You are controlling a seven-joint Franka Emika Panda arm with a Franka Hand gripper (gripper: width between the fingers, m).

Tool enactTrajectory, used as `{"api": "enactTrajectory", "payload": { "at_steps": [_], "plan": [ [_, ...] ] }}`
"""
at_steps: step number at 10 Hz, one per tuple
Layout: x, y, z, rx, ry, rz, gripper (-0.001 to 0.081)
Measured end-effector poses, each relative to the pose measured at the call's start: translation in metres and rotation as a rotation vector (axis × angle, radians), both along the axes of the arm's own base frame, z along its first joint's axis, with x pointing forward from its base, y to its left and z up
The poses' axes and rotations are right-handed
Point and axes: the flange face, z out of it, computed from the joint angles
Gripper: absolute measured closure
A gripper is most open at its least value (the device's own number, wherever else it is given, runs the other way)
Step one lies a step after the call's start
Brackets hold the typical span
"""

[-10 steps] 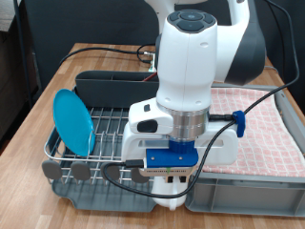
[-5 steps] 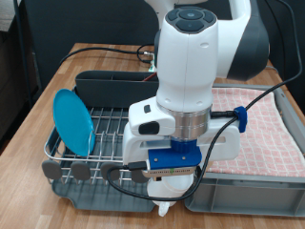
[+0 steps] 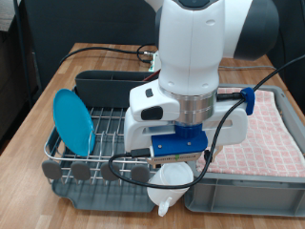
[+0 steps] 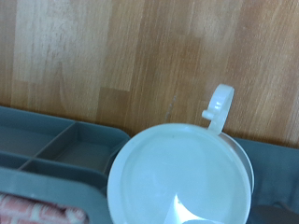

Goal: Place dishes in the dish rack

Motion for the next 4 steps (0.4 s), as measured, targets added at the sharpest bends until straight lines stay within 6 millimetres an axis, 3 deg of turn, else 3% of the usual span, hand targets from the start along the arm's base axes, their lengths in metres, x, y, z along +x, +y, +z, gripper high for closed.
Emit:
{"api": "enactTrajectory", "payload": {
  "at_steps": [4],
  "plan": [
    [-0.01,0.011,0.038,-0.007,0.021,-0.003,0.0004]
  ]
}}
